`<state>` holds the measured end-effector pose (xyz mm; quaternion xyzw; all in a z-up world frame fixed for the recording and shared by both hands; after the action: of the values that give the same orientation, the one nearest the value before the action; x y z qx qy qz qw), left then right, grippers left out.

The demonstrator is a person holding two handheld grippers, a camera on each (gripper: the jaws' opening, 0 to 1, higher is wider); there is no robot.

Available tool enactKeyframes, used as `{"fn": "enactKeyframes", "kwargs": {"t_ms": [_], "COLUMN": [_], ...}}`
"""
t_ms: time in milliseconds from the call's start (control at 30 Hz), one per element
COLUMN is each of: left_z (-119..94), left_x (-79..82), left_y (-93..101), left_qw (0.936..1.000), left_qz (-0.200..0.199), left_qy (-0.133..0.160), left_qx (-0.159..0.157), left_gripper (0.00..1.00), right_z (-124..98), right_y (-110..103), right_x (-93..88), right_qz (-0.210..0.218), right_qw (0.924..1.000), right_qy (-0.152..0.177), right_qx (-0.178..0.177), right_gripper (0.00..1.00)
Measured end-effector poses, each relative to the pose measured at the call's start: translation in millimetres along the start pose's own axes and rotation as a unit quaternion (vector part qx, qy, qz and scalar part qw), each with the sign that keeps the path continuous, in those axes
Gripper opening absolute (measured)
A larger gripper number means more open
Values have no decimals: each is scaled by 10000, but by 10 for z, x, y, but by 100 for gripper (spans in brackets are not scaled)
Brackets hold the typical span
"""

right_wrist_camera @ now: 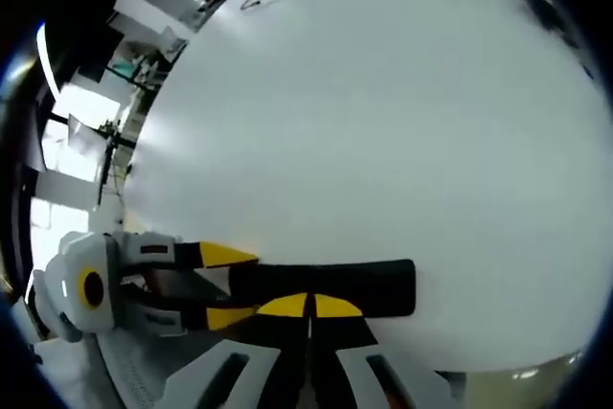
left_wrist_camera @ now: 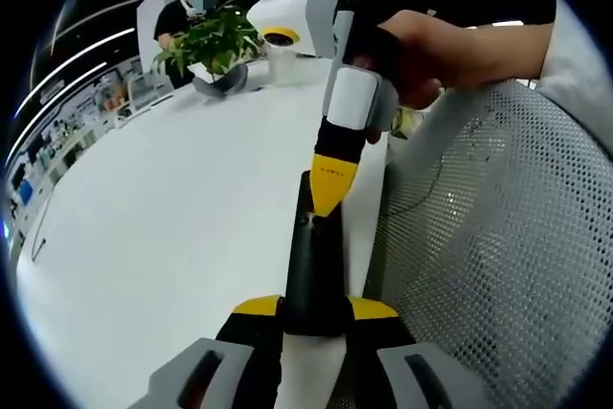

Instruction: Press the specified remote control buttons in sequence, fully releasing each button before pressing the next.

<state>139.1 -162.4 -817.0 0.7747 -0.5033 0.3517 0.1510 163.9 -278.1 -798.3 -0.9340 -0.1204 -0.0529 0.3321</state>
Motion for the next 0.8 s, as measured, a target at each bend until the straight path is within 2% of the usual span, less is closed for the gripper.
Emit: {"fn": "enactKeyframes", "kwargs": {"t_ms": [133,367,467,800], "left_z": [3,4,2,1], "left_x": [-3,-2,-2,-5], "left_y": [-3,-2,-3,-5], "left_qw": [10000,10000,10000,10000], "left_qz": [24,16,20,27], "left_qy": [18,14,23,33], "left_qx": [-15,-16,-16,-22], "left_gripper": [24,24,24,24], "right_z": [-9,-18,21,32], "right_y": [3,0,7,-4], "right_x": [-18,-23,-44,-56], "right_qz": [-27,97,102,-161], "right_qw": [10000,9999,9998,9995], "right_qy": [-67,-39,-167,-268], "right_qx": [-58,88,78,-75], "right_gripper": [0,0,0,0]}}
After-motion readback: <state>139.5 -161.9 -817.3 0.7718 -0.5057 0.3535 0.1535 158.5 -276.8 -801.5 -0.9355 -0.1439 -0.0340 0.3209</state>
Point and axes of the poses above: the point that each gripper's makers call its tool centre point, and the gripper's own axes: z roughly forward along the fingers, y roughly to its right, x roughly out of its top, the point moved 6 cm from there along -z, roughly backward along the fingers, and after that the axes turned 10 degrees about x, right-handed, at the moved point
